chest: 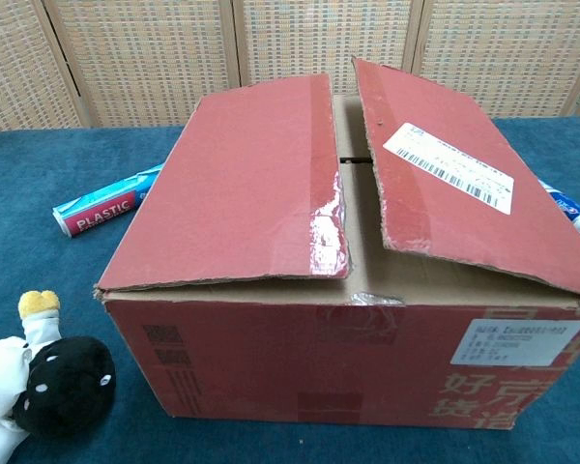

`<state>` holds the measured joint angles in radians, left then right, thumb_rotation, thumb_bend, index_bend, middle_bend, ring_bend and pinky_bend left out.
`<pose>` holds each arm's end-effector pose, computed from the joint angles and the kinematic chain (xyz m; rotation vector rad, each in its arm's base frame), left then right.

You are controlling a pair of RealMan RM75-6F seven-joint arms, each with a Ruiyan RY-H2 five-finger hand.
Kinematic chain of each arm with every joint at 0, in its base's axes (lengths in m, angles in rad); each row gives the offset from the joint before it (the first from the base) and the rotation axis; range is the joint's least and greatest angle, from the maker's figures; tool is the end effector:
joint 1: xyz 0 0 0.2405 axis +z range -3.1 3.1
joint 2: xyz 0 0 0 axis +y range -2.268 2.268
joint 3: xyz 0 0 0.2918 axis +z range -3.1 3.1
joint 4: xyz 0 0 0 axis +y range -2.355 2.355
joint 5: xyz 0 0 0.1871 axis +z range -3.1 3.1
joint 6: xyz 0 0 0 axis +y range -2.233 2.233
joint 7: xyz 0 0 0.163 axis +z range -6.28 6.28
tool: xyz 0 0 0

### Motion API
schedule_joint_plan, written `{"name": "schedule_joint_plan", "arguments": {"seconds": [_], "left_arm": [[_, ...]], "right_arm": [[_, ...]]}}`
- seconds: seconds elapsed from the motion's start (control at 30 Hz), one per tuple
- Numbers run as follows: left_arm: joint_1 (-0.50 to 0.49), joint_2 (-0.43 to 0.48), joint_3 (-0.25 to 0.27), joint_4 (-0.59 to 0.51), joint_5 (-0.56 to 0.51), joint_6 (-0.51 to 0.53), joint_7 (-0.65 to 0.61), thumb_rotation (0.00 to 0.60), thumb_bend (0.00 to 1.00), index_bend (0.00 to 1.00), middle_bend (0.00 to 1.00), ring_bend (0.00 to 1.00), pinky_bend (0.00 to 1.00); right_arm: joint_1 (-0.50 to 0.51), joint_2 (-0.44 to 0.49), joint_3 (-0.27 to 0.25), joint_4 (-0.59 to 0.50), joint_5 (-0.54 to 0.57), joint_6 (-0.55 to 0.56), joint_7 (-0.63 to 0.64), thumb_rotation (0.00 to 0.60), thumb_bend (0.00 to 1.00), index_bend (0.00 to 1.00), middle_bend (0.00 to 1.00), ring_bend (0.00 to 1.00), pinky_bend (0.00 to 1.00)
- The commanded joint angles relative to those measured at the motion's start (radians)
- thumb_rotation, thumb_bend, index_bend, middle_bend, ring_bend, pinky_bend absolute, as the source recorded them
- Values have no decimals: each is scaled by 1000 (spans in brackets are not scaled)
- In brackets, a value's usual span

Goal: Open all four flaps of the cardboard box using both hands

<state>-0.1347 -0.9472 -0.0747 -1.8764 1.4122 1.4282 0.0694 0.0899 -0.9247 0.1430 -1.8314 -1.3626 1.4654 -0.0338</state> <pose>-0.2932 0.2157 0.2293 -1.3763 -0.9545 -0.9080 -0.3079 -0.2148 0.2592 1.2592 -0.8975 0.9041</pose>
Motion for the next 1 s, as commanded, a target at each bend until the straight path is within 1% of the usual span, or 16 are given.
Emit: {"name": "schedule_joint_plan", "arguments": {"seconds": [0.03,0.4,0.63,0.7,0.8,0.83,0.9,0.97,1.0], "left_arm": [[0,-1,1,0,-1,-2,1,415,57,136,0,0,0],[6,3,6,-2,3,3,1,415,57,136,0,0,0],[-1,-4,6,2,4,-7,4,417,57,136,0,0,0],[-4,-8,4,4,3,-9,6,420,57,136,0,0,0],[-10,-15,2,7,0,-17,12,422,58,136,0,0,0],[-12,-17,1,8,-2,-20,14,421,58,136,0,0,0],[-21,-21,0,7,-6,-32,23,421,58,136,0,0,0],[-30,-25,-3,2,-5,-41,34,422,58,136,0,0,0],[-32,-27,-4,0,-6,-43,39,422,58,136,0,0,0]], "right_arm": [[0,1,0,-1,0,0,0,600,260,130,83,0,0],[-1,5,-1,-2,-10,5,8,600,260,130,83,0,0],[1,7,2,-2,-26,8,37,600,260,130,83,0,0],[5,9,4,-2,-34,7,41,600,281,130,83,0,0],[18,20,9,-3,-49,-3,50,600,379,130,84,0,0],[23,25,11,-5,-54,-7,53,600,438,130,86,0,0],[48,40,20,-15,-77,-30,65,600,574,130,91,0,0],[86,62,32,-31,-118,-66,108,600,754,130,101,0,0],[99,73,36,-34,-128,-79,128,600,815,130,106,0,0]]}}
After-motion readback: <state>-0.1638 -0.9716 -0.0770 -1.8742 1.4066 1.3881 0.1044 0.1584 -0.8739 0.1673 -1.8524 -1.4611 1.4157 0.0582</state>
